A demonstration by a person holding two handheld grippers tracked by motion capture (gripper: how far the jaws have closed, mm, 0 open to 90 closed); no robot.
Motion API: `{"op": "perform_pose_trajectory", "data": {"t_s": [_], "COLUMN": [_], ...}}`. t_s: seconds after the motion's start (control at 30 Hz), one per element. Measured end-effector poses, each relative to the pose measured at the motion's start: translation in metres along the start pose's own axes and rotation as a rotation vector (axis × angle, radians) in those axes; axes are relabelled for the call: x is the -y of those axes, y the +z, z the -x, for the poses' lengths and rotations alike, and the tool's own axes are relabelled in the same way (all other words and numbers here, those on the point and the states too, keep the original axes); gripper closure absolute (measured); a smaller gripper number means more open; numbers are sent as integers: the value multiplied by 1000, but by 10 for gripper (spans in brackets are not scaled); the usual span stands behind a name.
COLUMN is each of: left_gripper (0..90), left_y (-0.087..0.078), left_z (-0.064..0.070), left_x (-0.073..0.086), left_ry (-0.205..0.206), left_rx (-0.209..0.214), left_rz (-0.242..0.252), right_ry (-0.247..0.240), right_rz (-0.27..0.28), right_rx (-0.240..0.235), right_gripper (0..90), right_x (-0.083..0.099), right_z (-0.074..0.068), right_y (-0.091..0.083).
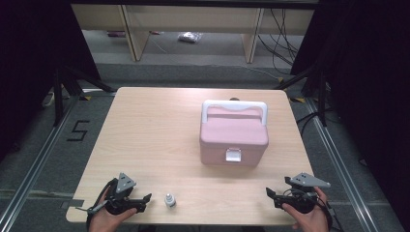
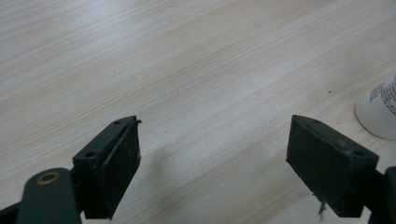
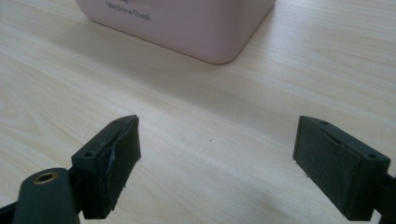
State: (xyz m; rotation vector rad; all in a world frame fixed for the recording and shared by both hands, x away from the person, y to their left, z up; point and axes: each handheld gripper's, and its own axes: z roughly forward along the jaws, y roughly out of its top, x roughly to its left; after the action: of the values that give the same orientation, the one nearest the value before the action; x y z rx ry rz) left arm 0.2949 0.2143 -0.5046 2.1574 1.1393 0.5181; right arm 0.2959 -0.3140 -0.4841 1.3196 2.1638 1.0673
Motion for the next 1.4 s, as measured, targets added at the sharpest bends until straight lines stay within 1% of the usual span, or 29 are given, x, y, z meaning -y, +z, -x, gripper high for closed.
{"op": "perform_pose_trajectory", "data": {"t_s": [0.17, 0.2, 0.23, 0.27, 0.3, 0.33, 0.37, 0.4, 0.47, 0.53, 0.57, 0.6, 0.63, 0.67, 0.7, 0.77, 0.8, 0.9, 0.93, 0.97, 1.0, 1.03, 1.1, 1.13, 1.17, 1.27, 1.3, 1.37, 1.4], "left_gripper": [170, 170, 170, 170, 173, 174, 174, 174, 174, 176, 179, 179, 179, 179, 179, 179, 179, 179, 179, 179, 179, 179, 182, 189, 198, 273, 333, 446, 487], "left_y": [0, 1, 1, 2, 3, 3, 5, 7, 9, 13, 13, 15, 15, 16, 19, 22, 24, 33, 37, 39, 41, 43, 47, 49, 51, 57, 59, 64, 66], "left_z": [-1, -1, -1, -3, -5, -6, -7, -9, -14, -18, -20, -20, -22, -21, -22, -22, -24, -25, -25, -26, -26, -27, -26, -26, -25, -22, -21, -19, -16], "left_x": [-3, -4, -7, -9, -11, -12, -13, -14, -16, -19, -21, -24, -27, -30, -34, -40, -43, -51, -54, -56, -60, -63, -71, -76, -79, -92, -95, -103, -107], "left_ry": [-14, -20, -15, -18, -26, -25, -56, -68, -66, -87, -79, -91, -74, -82, -85, -75, -63, -75, -74, -75, -84, -78, -94, -75, -87, -82, -82, -99, -99], "left_rx": [14, 15, 7, 0, 7, -6, 3, 7, -1, -2, 1, -4, -2, -8, 3, -3, 4, 15, 18, 22, 21, 22, 16, 17, 22, 46, 52, 77, 86], "left_rz": [12, 15, 14, 25, 25, 26, 36, 46, 27, 34, 28, 43, 35, 36, 48, 50, 39, 31, 25, 29, 33, 31, 57, 52, 58, 78, 93, 126, 129], "right_ry": [9, 47, 4, 9, 0, 5, 35, 37, 9, 26, 38, 10, 34, 49, 33, -3, 41, 38, 84, 37, 69, 39, 49, 78, 48, 72, 47, 55, 37], "right_rz": [1, -14, 4, 1, 7, 0, 5, 0, 9, 1, 5, 21, 11, 2, 23, 25, 25, 39, 33, 42, 28, 40, 44, 33, 60, 53, 51, 67, 73], "right_rx": [-3, -4, 3, -4, 16, 23, 25, 33, 37, 33, 40, 41, 51, 48, 61, 75, 62, 37, 54, 68, 68, 78, 67, 58, 57, 66, 78, 87, 86], "right_gripper": [158, 159, 160, 164, 168, 170, 175, 185, 190, 194, 201, 204, 203, 204, 210, 214, 216, 255, 255, 266, 280, 290, 318, 323, 338, 405, 415, 434, 456], "right_x": [0, -1, -2, -3, -4, -5, -5, -6, -8, -11, -12, -13, -15, -17, -18, -22, -24, -29, -30, -33, -34, -36, -39, -41, -42, -46, -48, -51, -53], "right_z": [0, -3, 1, 1, 4, 5, 4, 5, 10, 11, 12, 15, 14, 15, 17, 23, 23, 36, 35, 42, 41, 46, 50, 50, 56, 59, 62, 64, 67], "right_y": [1, 1, 3, 5, 6, 6, 7, 7, 9, 11, 11, 12, 12, 12, 14, 16, 19, 25, 26, 29, 30, 32, 35, 35, 38, 40, 40, 43, 44]}}
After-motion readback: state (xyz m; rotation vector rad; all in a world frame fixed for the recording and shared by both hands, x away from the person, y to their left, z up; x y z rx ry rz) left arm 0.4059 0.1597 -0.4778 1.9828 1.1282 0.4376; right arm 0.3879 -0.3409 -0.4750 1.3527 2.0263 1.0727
